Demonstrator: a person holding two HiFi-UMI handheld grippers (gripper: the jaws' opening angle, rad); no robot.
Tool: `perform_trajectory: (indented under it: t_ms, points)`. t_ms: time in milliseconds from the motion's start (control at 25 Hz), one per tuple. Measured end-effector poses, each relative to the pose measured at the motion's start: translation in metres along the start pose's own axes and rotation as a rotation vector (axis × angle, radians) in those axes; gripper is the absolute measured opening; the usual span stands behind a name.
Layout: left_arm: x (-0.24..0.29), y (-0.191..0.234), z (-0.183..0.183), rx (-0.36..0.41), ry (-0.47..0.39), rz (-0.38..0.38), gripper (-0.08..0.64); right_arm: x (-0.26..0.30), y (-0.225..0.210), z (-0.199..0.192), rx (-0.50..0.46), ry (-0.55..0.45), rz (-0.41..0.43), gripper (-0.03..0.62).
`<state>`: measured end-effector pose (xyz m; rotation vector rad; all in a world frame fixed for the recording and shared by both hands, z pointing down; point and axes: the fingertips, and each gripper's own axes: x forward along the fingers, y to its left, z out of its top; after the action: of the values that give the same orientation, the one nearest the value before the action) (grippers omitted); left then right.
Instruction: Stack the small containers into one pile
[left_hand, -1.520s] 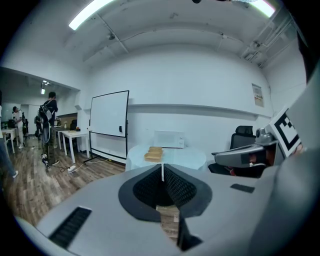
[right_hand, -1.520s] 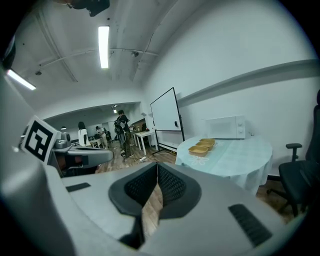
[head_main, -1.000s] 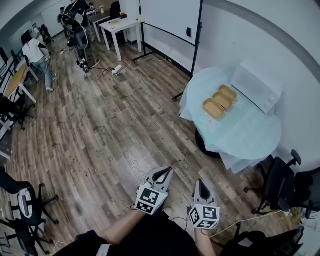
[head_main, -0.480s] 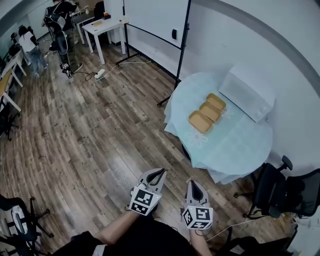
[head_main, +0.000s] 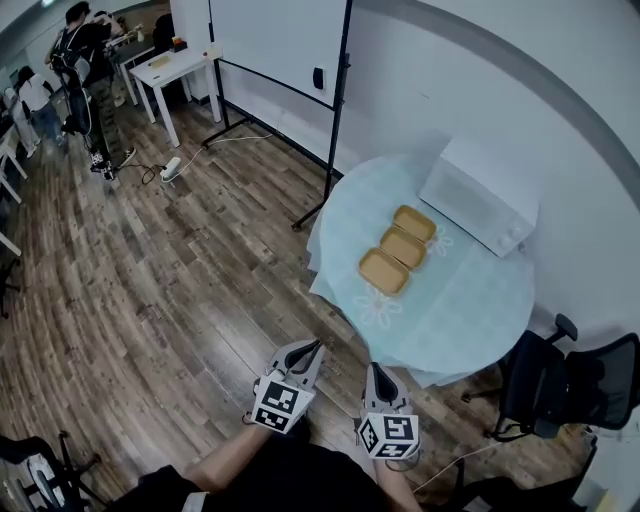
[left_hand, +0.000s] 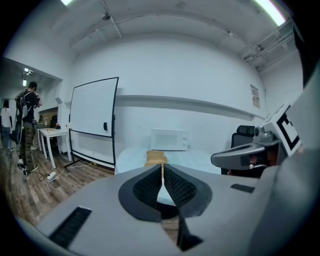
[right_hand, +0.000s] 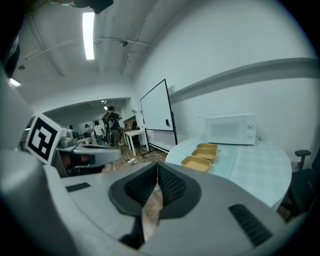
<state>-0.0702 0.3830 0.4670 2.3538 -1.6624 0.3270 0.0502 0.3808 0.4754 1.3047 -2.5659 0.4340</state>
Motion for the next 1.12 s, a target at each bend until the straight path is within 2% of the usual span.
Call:
perform_trajectory:
  t_ms: [400, 760, 960, 1120]
  points:
    - [0.046, 0.042, 0.006, 0.01, 0.026, -0.042, 0.023, 0.055, -0.026, 0.012, 0.041, 0.014, -0.056, 0.025]
    - [0.104, 0.041, 0.017, 0.021, 0.037, -0.089, 0.023, 0.079, -0.067, 0.018, 0.063, 0.019, -0.097, 0.025]
    - [0.152, 0.045, 0.019, 0.03, 0.059, -0.093, 0.023, 0.117, -0.098, 0.022, 0.075, 0.023, -0.082, 0.025]
    - [0.186, 0.05, 0.034, 0.041, 0.065, -0.086, 0.023, 0.146, -0.118, 0.036, 0.07, 0.038, -0.044, 0.025]
